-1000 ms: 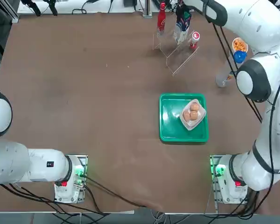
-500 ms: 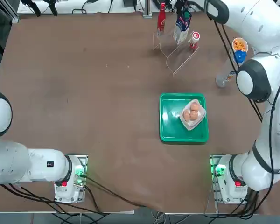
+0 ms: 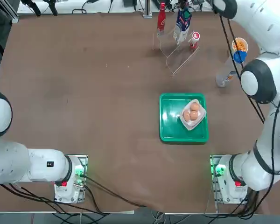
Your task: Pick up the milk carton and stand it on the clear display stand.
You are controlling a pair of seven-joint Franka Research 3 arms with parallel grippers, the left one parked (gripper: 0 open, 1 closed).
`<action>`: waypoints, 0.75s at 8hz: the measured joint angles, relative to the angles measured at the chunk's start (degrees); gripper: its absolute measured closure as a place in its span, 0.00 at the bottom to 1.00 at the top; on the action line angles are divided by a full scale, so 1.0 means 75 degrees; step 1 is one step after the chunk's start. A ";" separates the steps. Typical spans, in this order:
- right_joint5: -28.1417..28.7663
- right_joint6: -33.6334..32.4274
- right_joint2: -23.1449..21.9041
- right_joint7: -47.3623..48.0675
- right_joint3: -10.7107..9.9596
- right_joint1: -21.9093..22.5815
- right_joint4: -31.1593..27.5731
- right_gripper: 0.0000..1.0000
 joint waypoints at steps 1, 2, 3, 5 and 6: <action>0.0001 -0.0364 -0.0259 0.0004 -0.0035 -0.0092 0.0021 0.00; 0.0002 -0.0812 -0.0539 0.0004 -0.0049 -0.0263 0.0029 0.00; 0.0004 -0.1358 -0.0812 0.0000 -0.0051 -0.0487 0.0032 0.00; 0.0013 -0.2138 -0.1259 -0.0010 -0.0051 -0.0884 -0.0016 0.00; 0.0014 -0.2236 -0.1505 -0.0002 -0.0052 -0.1028 -0.0208 0.00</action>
